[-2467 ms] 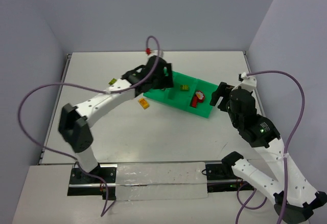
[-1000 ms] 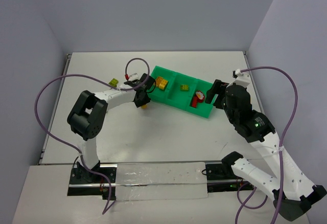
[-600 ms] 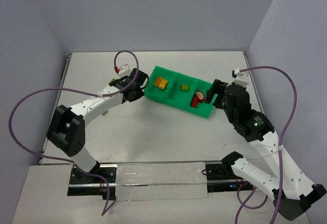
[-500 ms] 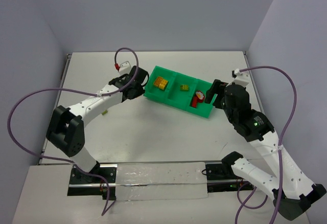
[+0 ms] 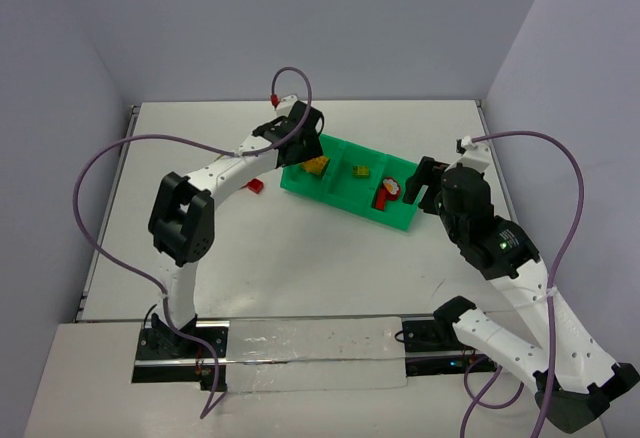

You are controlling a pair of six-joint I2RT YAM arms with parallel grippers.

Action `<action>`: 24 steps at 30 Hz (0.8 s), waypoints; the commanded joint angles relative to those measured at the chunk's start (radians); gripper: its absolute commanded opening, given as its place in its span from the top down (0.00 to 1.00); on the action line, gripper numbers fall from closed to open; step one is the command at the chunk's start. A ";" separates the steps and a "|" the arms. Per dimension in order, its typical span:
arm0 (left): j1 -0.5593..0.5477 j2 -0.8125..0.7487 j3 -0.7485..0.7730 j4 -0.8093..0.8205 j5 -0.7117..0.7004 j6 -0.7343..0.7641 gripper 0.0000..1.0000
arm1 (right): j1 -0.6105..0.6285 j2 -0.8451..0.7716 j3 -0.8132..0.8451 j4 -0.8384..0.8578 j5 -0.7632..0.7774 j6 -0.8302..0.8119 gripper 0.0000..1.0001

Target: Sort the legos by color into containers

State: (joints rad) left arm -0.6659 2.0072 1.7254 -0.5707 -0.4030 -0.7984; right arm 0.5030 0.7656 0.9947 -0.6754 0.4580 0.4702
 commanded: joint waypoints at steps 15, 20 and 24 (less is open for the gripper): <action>0.092 -0.265 -0.309 0.004 -0.070 0.030 0.12 | -0.004 0.012 0.019 0.036 -0.011 -0.005 0.18; 0.179 -0.255 -0.400 0.018 -0.007 -0.059 0.04 | -0.004 0.019 0.021 0.040 -0.014 -0.010 0.18; 0.190 -0.181 -0.346 -0.042 -0.051 -0.155 0.09 | -0.004 0.019 0.025 0.034 -0.016 -0.009 0.18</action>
State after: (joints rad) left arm -0.4743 1.7712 1.3264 -0.5950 -0.4388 -0.8464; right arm 0.5030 0.7877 0.9947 -0.6727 0.4391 0.4702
